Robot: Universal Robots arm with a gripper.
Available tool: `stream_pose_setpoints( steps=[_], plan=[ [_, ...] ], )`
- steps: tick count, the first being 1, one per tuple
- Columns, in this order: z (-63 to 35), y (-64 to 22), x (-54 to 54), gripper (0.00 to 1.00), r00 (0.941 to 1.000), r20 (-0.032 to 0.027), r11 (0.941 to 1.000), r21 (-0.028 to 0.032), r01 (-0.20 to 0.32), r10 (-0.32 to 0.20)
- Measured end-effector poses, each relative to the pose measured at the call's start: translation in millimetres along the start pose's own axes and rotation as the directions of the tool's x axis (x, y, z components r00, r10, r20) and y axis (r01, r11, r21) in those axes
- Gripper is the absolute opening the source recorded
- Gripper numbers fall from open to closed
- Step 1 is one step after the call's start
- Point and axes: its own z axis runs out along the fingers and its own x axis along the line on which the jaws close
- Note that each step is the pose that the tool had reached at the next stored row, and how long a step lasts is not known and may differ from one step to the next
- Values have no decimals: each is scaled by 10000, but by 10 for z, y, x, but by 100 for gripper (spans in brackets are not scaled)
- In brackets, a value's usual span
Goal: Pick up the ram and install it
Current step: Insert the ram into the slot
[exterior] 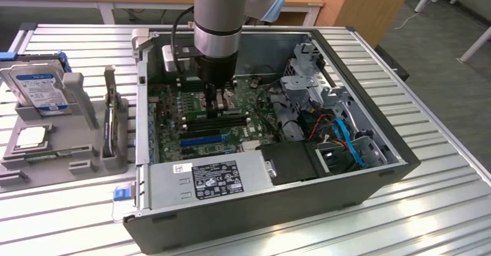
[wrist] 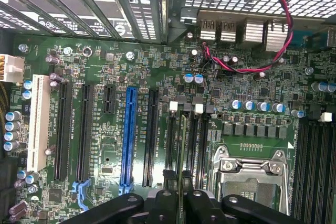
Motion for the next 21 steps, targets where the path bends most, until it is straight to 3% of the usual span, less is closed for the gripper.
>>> stream_pose_setpoints(
  steps=[21],
  plan=[
    [0,-20,65,14,10000,1,10000,1,1,-1]
  ],
)
